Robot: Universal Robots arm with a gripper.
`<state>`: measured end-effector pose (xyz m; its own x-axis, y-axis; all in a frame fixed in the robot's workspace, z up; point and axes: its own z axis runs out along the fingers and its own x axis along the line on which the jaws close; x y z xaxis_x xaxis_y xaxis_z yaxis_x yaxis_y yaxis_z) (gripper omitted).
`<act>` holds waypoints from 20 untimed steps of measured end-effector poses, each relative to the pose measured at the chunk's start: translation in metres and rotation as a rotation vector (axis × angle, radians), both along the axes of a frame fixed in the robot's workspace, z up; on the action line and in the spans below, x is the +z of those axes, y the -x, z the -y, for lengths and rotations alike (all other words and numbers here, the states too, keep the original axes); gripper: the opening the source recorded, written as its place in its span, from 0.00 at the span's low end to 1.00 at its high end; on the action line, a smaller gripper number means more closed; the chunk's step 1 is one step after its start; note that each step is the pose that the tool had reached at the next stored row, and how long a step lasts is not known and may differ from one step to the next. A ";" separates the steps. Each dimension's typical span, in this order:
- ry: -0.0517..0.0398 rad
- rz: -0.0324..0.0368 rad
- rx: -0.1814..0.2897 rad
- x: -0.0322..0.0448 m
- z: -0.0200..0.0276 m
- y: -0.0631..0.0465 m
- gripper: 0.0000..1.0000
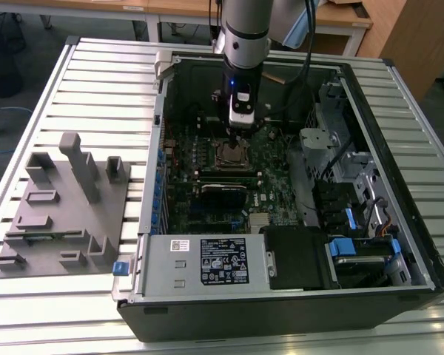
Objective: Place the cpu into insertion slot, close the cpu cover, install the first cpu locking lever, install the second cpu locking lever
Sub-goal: 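Close the cpu cover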
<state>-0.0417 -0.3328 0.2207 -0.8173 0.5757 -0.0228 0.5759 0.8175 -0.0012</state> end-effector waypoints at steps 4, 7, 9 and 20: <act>0.0000 0.0000 0.074 -0.0004 0.0000 0.000 0.10; 0.0000 0.0000 0.127 -0.0007 0.0000 0.000 0.10; 0.0000 0.0000 0.164 -0.0009 0.0000 0.000 0.10; 0.0000 0.0000 0.188 -0.0009 0.0000 0.000 0.10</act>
<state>-0.0418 -0.3328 0.2198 -0.9107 0.4124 -0.0229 0.4126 0.9109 -0.0011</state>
